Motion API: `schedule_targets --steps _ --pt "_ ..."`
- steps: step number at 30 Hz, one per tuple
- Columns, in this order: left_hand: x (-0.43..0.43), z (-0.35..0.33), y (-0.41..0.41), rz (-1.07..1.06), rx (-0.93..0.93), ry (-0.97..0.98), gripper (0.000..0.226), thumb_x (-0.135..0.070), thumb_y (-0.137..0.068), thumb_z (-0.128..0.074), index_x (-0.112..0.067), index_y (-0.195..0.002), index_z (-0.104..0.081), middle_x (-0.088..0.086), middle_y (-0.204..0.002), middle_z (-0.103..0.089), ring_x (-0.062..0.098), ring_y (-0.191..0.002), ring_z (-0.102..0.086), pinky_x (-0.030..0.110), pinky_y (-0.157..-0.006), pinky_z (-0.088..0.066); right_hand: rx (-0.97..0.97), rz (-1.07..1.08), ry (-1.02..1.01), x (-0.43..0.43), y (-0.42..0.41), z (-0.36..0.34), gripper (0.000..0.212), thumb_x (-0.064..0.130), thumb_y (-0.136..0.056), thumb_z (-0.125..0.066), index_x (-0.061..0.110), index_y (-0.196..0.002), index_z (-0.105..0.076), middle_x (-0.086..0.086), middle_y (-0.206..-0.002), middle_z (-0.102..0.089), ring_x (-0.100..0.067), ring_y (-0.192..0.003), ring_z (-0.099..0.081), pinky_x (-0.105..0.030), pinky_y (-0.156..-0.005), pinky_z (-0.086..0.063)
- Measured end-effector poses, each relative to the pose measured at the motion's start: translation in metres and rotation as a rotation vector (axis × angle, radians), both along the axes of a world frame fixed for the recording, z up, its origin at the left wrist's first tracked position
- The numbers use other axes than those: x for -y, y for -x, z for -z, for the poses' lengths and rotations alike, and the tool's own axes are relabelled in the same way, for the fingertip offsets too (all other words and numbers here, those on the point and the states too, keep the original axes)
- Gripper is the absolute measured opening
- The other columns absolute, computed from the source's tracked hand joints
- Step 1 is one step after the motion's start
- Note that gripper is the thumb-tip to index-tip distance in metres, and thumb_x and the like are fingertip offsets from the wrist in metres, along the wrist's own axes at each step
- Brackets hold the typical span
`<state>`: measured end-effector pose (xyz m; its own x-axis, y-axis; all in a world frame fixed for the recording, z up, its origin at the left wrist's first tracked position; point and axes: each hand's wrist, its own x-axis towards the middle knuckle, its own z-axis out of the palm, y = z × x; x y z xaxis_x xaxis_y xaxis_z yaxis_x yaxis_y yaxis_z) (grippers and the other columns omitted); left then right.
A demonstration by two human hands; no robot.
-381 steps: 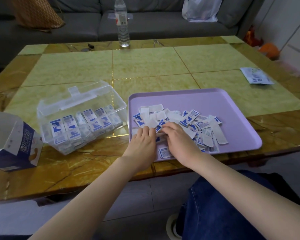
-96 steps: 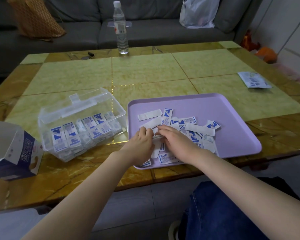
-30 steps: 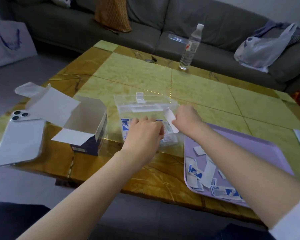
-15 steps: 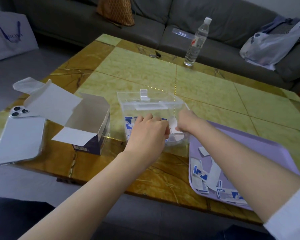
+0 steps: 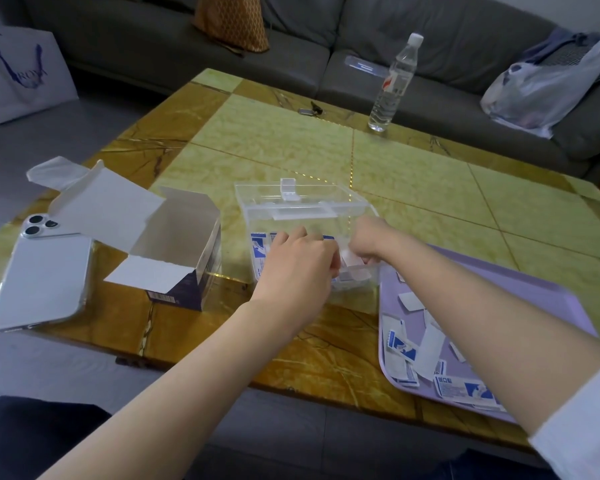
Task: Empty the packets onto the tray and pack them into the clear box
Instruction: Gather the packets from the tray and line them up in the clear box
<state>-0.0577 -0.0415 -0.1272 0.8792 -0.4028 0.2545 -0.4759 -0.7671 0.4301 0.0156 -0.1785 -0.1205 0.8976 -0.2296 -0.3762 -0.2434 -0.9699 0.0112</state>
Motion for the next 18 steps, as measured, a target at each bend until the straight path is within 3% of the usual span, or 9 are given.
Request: schedule_targets --steps 3,4,7,9,12,15,18 --pt "0.001 0.000 0.000 0.001 0.009 0.008 0.015 -0.019 -0.094 -0.049 -0.024 -0.099 -0.062 -0.005 -0.101 -0.062 0.018 -0.096 -0.046 0.027 -0.084 -0.030 -0.001 -0.004 -0.027 0.003 0.000 -0.001 0.037 0.004 -0.097 -0.037 0.008 -0.060 -0.037 -0.003 -0.033 -0.046 -0.014 -0.037 -0.047 -0.021 -0.047 -0.038" --pt "0.001 -0.001 0.000 -0.003 0.008 0.008 0.015 -0.019 -0.094 -0.049 -0.024 -0.099 -0.062 -0.005 -0.101 -0.061 0.017 -0.096 -0.046 0.027 -0.083 -0.030 0.007 -0.010 -0.036 0.003 0.001 -0.001 0.038 0.006 -0.098 -0.036 0.009 -0.060 -0.037 -0.003 -0.034 -0.046 -0.013 -0.034 -0.047 -0.020 -0.048 -0.039" --pt "0.001 -0.001 0.000 -0.011 0.015 -0.001 0.015 -0.022 -0.095 -0.048 -0.024 -0.099 -0.062 -0.006 -0.102 -0.061 0.017 -0.097 -0.046 0.027 -0.083 -0.028 0.091 -0.058 -0.031 0.002 0.006 -0.007 0.040 0.007 -0.097 -0.038 0.011 -0.058 -0.036 -0.006 -0.066 -0.048 -0.021 -0.052 -0.050 -0.022 -0.052 -0.038" --pt "0.000 0.000 0.001 -0.023 0.025 -0.014 0.015 -0.024 -0.095 -0.047 -0.025 -0.099 -0.061 -0.007 -0.102 -0.060 0.017 -0.098 -0.045 0.028 -0.084 -0.027 0.205 -0.094 -0.070 0.002 0.011 -0.009 0.036 0.010 -0.096 -0.040 0.010 -0.059 -0.041 -0.006 -0.068 -0.048 -0.028 -0.072 -0.050 -0.024 -0.052 -0.036" --pt "0.002 -0.003 0.002 -0.024 0.043 -0.045 0.013 -0.025 -0.096 -0.045 -0.025 -0.099 -0.058 -0.008 -0.103 -0.059 0.017 -0.099 -0.044 0.028 -0.085 -0.026 0.463 -0.133 -0.133 0.004 0.030 -0.015 0.024 0.020 -0.098 -0.037 0.011 -0.097 -0.059 -0.006 -0.092 -0.063 -0.029 -0.087 -0.058 -0.029 -0.063 -0.042" --pt "0.005 -0.003 0.004 -0.022 0.072 -0.104 0.011 -0.022 -0.096 -0.045 -0.025 -0.102 -0.055 -0.007 -0.105 -0.057 0.018 -0.100 -0.043 0.029 -0.086 -0.026 0.710 -0.218 -0.185 0.011 0.055 -0.019 0.024 0.021 -0.099 -0.037 0.014 -0.115 -0.053 0.002 -0.105 -0.059 -0.019 -0.088 -0.057 -0.025 -0.062 -0.034" --pt "0.012 -0.005 0.010 -0.017 0.191 -0.189 0.027 -0.009 -0.076 -0.068 -0.022 -0.099 -0.059 -0.004 -0.096 -0.060 0.023 -0.094 -0.050 0.033 -0.082 -0.034 0.972 -0.301 -0.263 0.032 0.079 -0.018 0.014 0.015 -0.095 -0.047 0.008 -0.105 -0.054 0.007 -0.088 -0.049 -0.011 -0.070 -0.048 -0.020 -0.050 -0.031"
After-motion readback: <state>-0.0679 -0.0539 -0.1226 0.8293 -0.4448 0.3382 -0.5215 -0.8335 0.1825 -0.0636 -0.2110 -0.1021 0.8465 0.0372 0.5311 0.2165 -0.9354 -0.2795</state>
